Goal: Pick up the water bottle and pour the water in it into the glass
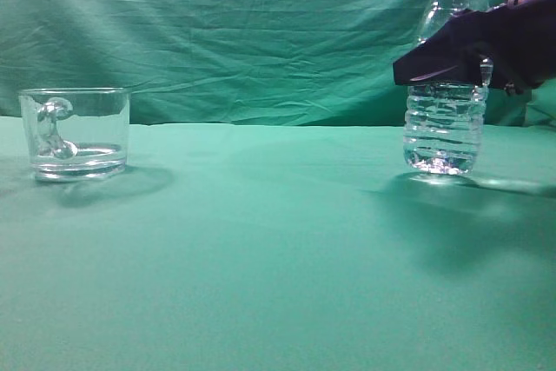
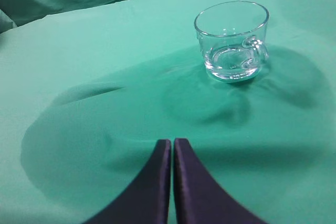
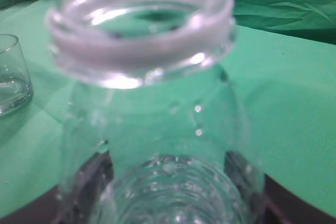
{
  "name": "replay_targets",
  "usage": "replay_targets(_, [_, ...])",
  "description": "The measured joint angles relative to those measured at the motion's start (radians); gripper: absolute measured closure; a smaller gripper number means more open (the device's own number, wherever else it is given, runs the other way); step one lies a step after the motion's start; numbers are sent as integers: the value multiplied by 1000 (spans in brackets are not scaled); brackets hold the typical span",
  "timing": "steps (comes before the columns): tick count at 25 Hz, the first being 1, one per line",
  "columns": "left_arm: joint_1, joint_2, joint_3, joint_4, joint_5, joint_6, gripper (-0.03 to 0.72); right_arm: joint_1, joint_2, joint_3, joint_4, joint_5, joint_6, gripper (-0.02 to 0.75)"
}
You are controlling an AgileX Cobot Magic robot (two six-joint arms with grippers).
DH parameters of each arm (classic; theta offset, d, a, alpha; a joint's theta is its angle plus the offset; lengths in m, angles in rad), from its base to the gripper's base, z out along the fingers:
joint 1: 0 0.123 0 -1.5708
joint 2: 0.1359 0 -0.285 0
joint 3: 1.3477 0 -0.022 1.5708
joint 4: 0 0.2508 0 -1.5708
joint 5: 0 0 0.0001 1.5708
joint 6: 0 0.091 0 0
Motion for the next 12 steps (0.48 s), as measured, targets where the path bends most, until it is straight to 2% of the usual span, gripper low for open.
replay_targets(3, [0, 0, 0, 0, 0, 0, 688, 0, 0, 0, 0, -3, -4, 305])
replay_targets(8, [0, 0, 0, 0, 0, 0, 688, 0, 0, 0, 5, -30, -4, 136])
replay_targets(12, [0, 0, 0, 0, 0, 0, 688, 0, -10, 0, 5, -34, -4, 136])
